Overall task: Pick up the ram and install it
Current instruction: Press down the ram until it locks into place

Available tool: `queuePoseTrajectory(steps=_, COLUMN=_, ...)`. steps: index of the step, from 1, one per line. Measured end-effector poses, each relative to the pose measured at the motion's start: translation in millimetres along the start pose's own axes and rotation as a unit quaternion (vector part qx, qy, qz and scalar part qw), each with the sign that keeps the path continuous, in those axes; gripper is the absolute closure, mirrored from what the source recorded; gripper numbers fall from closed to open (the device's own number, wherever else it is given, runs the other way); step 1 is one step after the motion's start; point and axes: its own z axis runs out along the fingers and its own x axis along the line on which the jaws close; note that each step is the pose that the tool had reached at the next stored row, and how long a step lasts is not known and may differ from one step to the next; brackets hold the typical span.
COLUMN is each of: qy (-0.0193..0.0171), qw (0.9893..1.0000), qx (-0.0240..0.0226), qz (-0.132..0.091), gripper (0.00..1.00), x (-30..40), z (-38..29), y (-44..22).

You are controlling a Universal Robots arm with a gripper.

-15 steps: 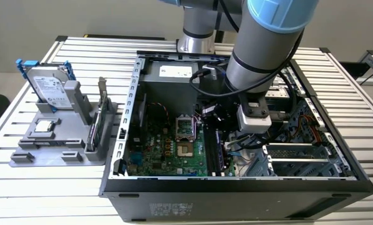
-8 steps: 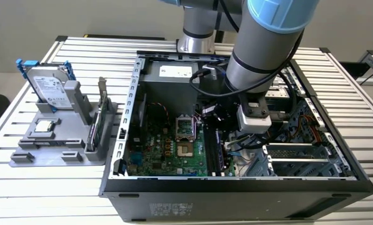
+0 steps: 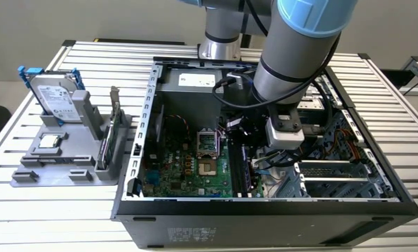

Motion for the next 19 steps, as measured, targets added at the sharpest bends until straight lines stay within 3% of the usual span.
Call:
queuePoseTrajectory(steps=9, qy=-0.0007, qw=0.9998, qx=-0.0004, qz=-0.022, gripper=1.0, x=0.0, z=0.0, y=0.0)
queuePoseTrajectory(steps=19, qy=-0.0019, qw=0.9983, qx=-0.001, qz=-0.059, gripper=1.0, x=-0.1, z=0.0, y=0.0)
